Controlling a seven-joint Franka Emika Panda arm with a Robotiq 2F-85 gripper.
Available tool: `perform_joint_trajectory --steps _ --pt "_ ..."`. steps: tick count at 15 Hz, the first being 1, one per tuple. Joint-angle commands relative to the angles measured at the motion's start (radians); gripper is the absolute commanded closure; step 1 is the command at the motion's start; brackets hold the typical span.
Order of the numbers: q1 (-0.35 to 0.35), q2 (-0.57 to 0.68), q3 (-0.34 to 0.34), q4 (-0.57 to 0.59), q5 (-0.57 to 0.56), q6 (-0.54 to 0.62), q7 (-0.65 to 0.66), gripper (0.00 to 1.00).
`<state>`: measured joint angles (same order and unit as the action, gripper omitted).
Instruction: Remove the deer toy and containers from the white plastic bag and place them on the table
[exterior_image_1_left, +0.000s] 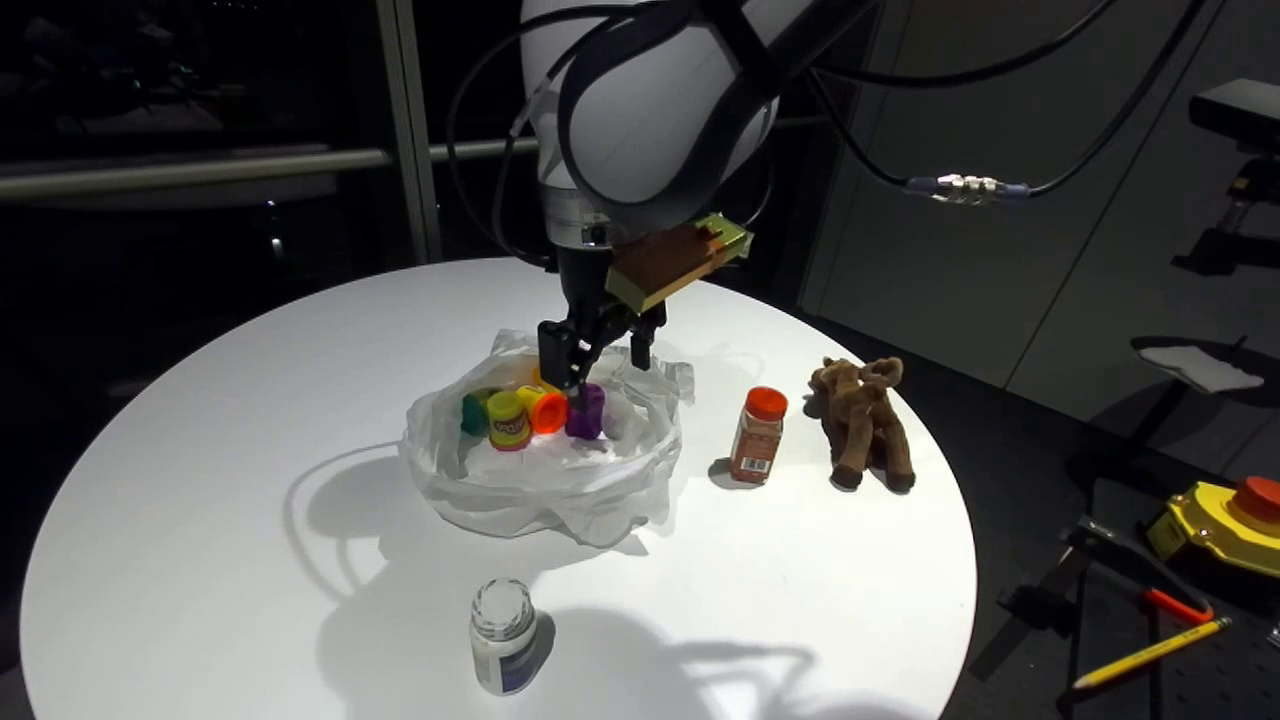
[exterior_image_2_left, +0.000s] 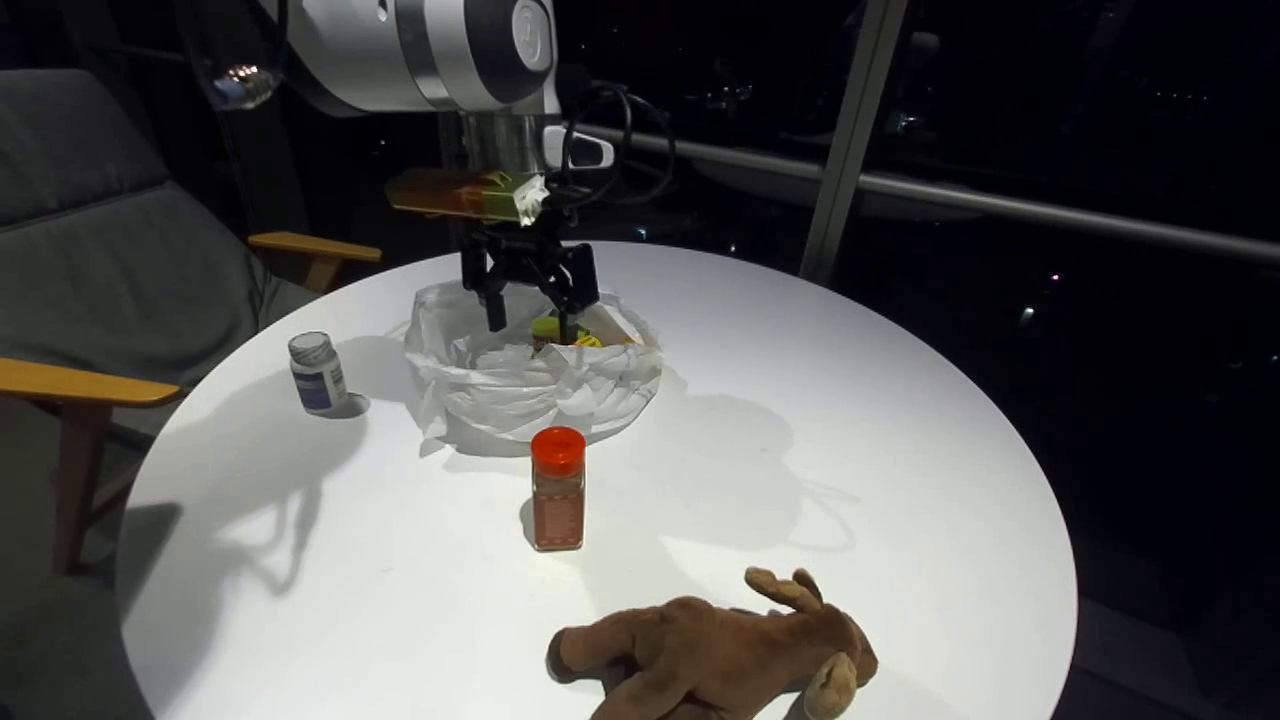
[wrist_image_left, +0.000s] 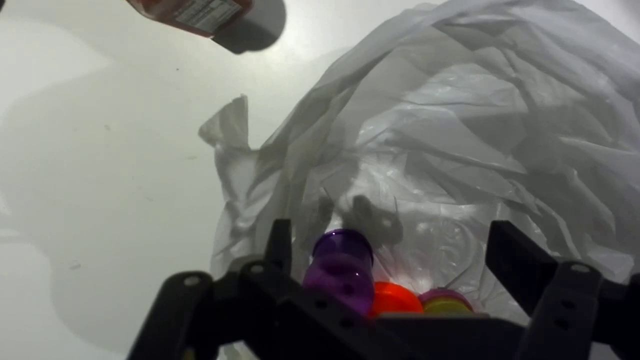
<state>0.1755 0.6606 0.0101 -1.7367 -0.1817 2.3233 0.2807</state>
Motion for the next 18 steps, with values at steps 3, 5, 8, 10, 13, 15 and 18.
perform_joint_trajectory --steps 3,5,8,10,13,15,18 --pt "-0.038 0.042 0.035 0.084 0.068 0.001 -0.154 0.00" --pt "-0.045 0.063 0.040 0.104 0.087 -0.009 -0.174 0.00" --pt "-0.039 0.109 0.037 0.127 0.119 0.018 -0.155 0.00" --pt "-0.022 0.136 0.015 0.146 0.103 0.029 -0.125 0.00" --pt "-0.006 0.175 -0.014 0.179 0.088 0.029 -0.089 0.00" --pt "0.000 0.195 -0.028 0.196 0.084 0.022 -0.075 0.00" --pt "0.001 0.218 -0.035 0.218 0.090 0.018 -0.064 0.00"
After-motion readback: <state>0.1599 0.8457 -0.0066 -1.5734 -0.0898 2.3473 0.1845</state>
